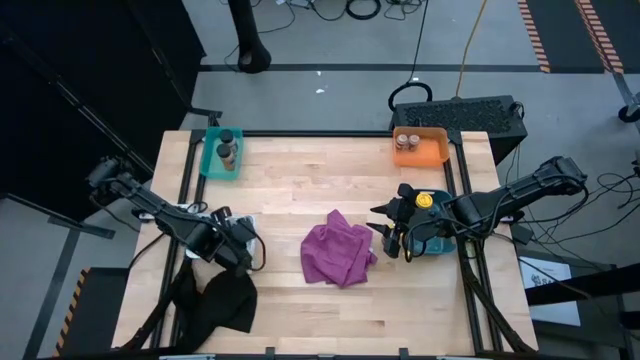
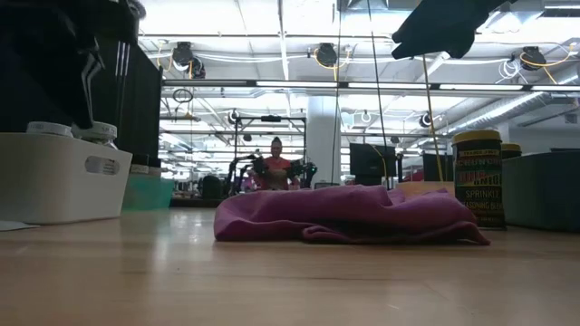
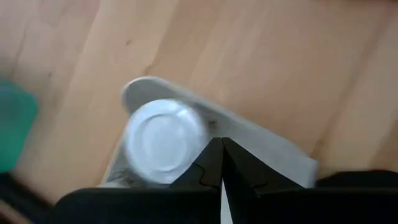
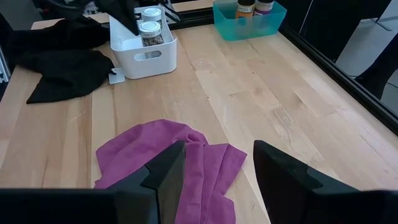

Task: Sort spices by type
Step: Adjust the white seasoning bottles, then put the yellow seasoning bottle into the blue bin

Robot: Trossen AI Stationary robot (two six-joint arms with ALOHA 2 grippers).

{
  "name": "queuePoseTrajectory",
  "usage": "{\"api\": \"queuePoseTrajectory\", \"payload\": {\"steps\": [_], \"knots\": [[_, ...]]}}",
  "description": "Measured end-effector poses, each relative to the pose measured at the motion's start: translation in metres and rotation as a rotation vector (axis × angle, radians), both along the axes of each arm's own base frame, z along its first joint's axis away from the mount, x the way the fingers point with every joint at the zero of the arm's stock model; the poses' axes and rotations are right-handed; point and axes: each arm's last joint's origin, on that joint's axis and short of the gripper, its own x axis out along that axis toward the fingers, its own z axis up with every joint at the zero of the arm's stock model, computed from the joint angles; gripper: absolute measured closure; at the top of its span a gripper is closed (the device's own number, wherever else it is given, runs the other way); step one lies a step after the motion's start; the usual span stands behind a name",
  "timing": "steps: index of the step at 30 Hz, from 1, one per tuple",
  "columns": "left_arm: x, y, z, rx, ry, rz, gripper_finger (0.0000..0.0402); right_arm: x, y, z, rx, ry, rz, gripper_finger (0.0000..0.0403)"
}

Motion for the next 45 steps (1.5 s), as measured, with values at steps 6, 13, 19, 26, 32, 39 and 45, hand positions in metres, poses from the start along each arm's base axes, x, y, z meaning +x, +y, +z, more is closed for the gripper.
{"api": "queuePoseTrajectory", "payload": {"steps": [6, 13, 19, 26, 32, 39, 45], "knots": [[0.0, 0.008, -0.002, 0.029, 0.023, 0.034, 0.0391, 0.0, 0.0, 0.0, 0.0, 0.0, 0.0, 0.0232], [0.001, 0.011, -0.002, 0.042, 0.023, 0.043, 0.0391, 0.0, 0.0, 0.0, -0.002, 0.001, 0.001, 0.0232], [0.001, 0.011, -0.002, 0.044, 0.023, 0.05, 0.0391, 0.0, 0.0, 0.0, -0.001, 0.0, 0.0, 0.0232], [-0.001, 0.013, -0.001, 0.087, 0.013, 0.076, 0.0391, 0.005, 0.002, -0.007, -0.004, 0.025, -0.003, 0.0232], [0.003, 0.007, 0.008, 0.077, -0.033, 0.047, 0.0391, 0.011, 0.004, -0.013, -0.016, 0.046, 0.0, 0.0232], [0.009, -0.005, 0.031, 0.137, -0.134, -0.074, 0.0391, 0.012, 0.003, -0.012, 0.003, 0.013, -0.059, 0.0232], [0.026, -0.019, 0.04, 0.297, -0.32, -0.316, 0.0391, 0.016, -0.009, -0.01, 0.025, -0.023, -0.15, 0.0232]]}}
